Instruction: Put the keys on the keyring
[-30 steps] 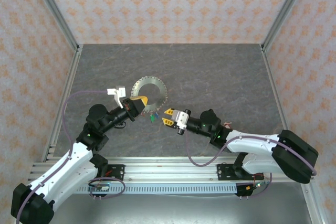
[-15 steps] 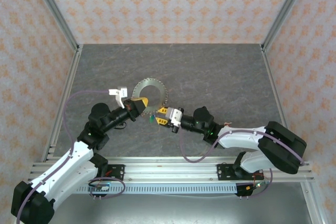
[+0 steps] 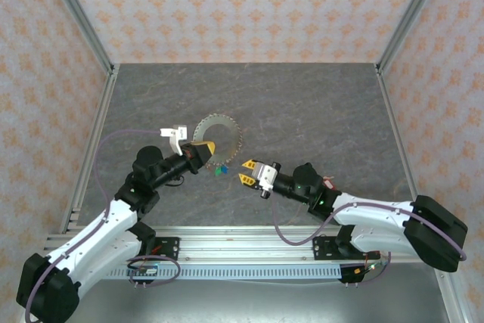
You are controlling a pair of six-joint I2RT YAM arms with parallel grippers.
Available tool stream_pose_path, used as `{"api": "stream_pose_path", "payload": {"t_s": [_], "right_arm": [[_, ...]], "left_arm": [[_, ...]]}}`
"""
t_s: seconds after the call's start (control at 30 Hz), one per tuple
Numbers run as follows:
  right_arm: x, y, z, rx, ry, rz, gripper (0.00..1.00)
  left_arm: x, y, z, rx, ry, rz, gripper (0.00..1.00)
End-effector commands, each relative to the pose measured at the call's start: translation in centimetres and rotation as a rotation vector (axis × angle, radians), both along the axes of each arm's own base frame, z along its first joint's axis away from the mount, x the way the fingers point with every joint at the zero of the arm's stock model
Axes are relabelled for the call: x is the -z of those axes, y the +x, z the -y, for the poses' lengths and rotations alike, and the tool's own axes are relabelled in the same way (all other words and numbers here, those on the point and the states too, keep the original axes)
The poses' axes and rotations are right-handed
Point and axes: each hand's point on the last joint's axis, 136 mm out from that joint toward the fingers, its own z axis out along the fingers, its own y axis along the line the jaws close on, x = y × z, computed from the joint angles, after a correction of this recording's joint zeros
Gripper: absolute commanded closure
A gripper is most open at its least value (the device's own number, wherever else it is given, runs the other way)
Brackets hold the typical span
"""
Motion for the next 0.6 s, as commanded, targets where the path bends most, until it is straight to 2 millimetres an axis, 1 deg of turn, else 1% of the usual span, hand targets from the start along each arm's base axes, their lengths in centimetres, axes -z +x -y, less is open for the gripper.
{"api": "stream_pose_path", "payload": {"t_s": [0.0, 0.07, 0.2, 0.27, 0.33, 0.4, 0.47, 0.57], "right_arm": [[0.0, 0.4, 0.2, 0.026, -0.003, 0.013, 0.71], [-0.2, 0.4, -0.1, 0.018, 0.01, 0.01, 0.72], [-1.3, 0.1, -1.0, -0.024, 0.065, 0.011, 0.73], [-1.4, 0.2, -1.6, -0.036, 0.064, 0.009, 0.73], [-1.1, 0.7, -2.0, -0.026, 0.061, -0.001, 0.73], [-1.2, 1.2, -1.9, 0.003, 0.083, -0.007, 0.73], [-1.3, 1.7, -1.3, 0.046, 0.104, -0.012, 0.73], [-0.6, 2.3, -0.2, 0.109, 0.087, 0.01, 0.72]], "left_arm": [[-3.3, 0.4, 0.2, 0.007, -0.038, 0.116, 1.0], [-3.3, 0.5, 0.4, 0.013, -0.041, 0.114, 1.0], [-3.3, 0.6, 0.5, 0.015, -0.038, 0.111, 1.0], [-3.3, 0.7, 0.5, 0.016, -0.034, 0.108, 1.0], [-3.1, 0.8, 0.6, 0.018, -0.028, 0.1, 1.0], [-2.9, 0.9, 0.7, 0.021, -0.026, 0.093, 1.0], [-3.2, 0.8, 0.9, 0.033, -0.027, 0.091, 1.0], [-4.1, 0.0, 1.4, 0.085, -0.03, 0.113, 1.0]]}}
